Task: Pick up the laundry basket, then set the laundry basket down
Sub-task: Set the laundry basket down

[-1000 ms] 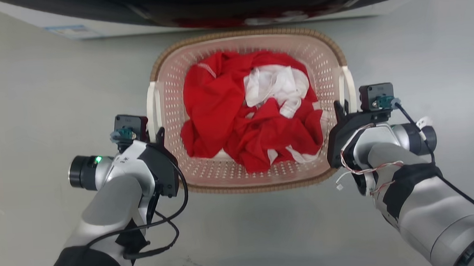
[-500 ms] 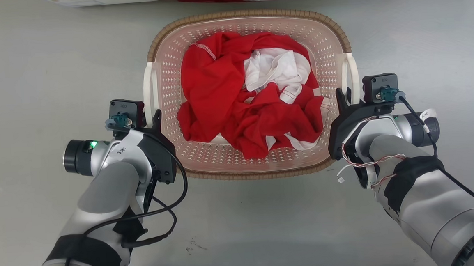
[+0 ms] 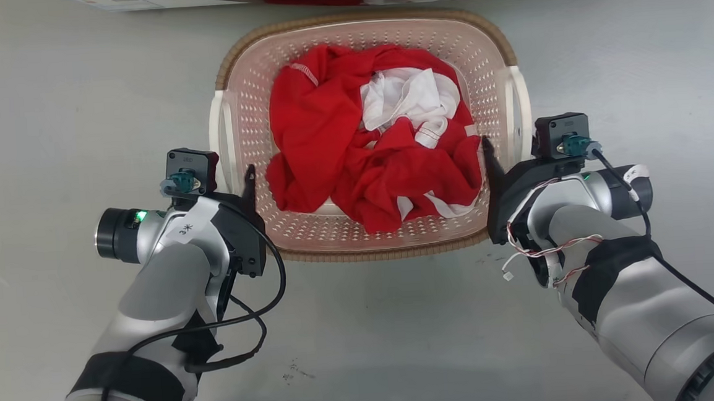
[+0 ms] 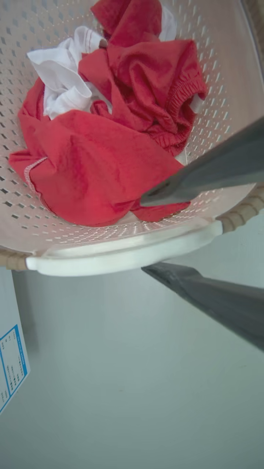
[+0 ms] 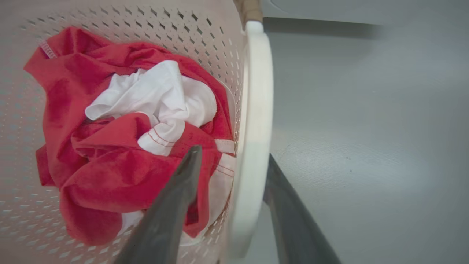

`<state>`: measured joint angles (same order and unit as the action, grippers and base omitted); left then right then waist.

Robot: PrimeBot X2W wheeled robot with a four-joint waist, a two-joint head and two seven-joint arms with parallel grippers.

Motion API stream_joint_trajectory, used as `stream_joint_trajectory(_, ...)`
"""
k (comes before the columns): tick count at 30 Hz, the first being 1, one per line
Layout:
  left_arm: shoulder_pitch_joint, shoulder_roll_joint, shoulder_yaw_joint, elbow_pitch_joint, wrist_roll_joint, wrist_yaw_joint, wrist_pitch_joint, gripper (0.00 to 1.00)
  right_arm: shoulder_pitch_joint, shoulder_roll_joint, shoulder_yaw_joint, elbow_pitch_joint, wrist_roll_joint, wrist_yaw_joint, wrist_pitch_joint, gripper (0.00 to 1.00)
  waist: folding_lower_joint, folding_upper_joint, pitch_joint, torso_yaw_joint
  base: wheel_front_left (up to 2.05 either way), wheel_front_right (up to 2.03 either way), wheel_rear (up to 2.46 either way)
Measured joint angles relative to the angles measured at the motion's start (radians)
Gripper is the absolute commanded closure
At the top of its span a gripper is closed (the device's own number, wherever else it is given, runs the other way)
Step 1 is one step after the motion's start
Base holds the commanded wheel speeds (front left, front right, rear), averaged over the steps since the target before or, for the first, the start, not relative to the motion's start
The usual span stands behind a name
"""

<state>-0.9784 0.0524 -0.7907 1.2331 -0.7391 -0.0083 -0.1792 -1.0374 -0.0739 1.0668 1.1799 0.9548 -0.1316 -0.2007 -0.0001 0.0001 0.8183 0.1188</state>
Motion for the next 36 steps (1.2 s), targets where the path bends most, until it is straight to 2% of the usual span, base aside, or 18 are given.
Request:
stream_joint_trajectory(20, 0.029, 0.003, 0.018, 0.023, -0.011, 0.001, -0.034, 0.0, 0.012, 0.008, 0.005, 0.036, 0.004, 0.0, -0.022, 0.0, -0.0001, -0.0001, -0.095, -0.007, 0.0, 0.0, 0.0)
stream_joint_trajectory(36, 0.101, 0.036, 0.069, -0.006, -0.027, -0.011, -0.071, 0.0, 0.045, 0.009, -0.005, 0.02, -0.007, 0.027, -0.049, 0.0, -0.0001, -0.0001, -0.252, -0.026, 0.0, 0.0, 0.0)
